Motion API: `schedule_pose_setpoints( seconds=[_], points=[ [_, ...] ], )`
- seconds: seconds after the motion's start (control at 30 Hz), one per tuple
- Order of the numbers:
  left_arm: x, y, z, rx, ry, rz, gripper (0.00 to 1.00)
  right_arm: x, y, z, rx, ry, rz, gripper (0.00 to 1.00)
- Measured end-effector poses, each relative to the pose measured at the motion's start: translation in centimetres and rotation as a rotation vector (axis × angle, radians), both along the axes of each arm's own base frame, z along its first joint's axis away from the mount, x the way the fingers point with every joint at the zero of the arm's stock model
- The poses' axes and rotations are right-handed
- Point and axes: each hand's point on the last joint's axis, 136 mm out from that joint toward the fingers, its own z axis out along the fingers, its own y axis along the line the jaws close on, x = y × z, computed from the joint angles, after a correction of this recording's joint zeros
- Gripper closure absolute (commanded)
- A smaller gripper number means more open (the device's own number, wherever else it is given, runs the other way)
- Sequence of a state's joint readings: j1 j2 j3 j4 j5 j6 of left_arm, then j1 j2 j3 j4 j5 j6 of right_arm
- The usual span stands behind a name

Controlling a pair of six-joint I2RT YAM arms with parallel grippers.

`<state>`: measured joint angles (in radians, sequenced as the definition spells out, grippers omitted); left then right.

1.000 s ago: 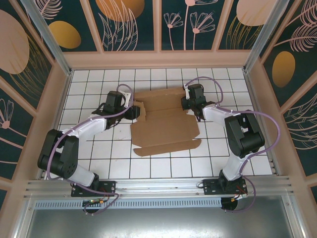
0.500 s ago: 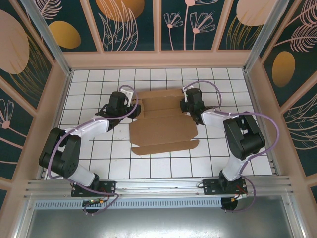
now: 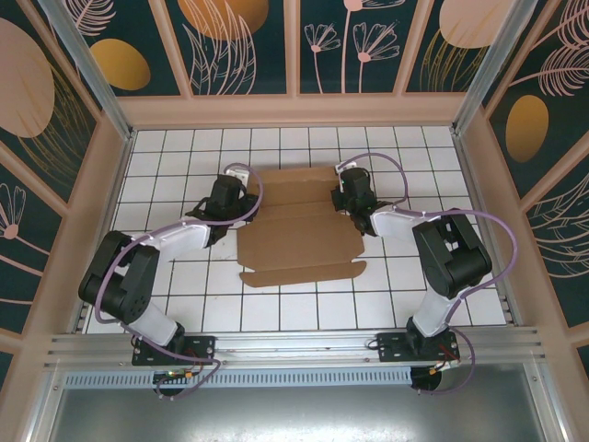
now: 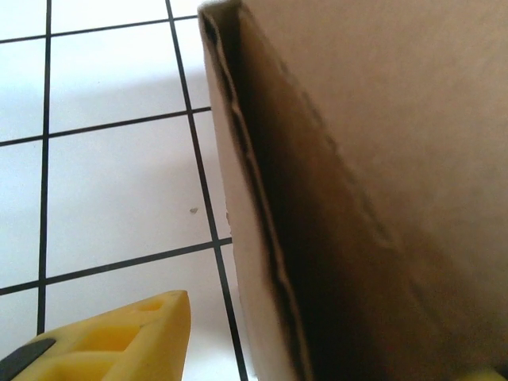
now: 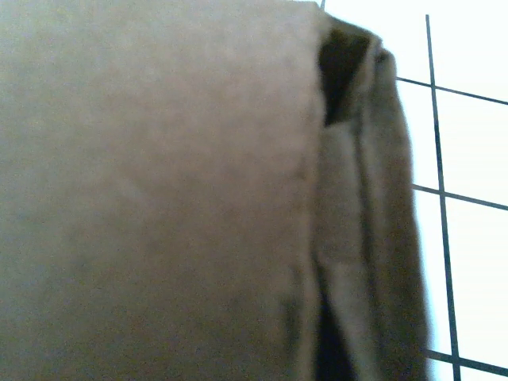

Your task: Fold the paper box

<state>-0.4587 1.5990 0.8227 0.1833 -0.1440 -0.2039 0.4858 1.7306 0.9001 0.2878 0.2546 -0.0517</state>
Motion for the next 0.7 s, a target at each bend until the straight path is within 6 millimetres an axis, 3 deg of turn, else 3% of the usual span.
schedule_pose_setpoints(
  seconds=[0.13, 0.37, 0.7],
  points=[
    [0.0, 0.4, -1.3, 0.026, 0.022, 0.033, 0.56, -0.1, 0.0, -0.1, 0.001, 0.001, 0.000, 1.00],
    [0.4, 0.7, -1.3, 0.027, 0.006, 0.075, 0.78, -0.3, 0.2, 0.0, 0.002, 0.001, 0.007, 1.00],
    [1.3, 1.1, -1.2, 0.045, -0.009, 0.136, 0.95, -0.4, 0.5, 0.0, -0.004, 0.001, 0.008, 1.00]
  ],
)
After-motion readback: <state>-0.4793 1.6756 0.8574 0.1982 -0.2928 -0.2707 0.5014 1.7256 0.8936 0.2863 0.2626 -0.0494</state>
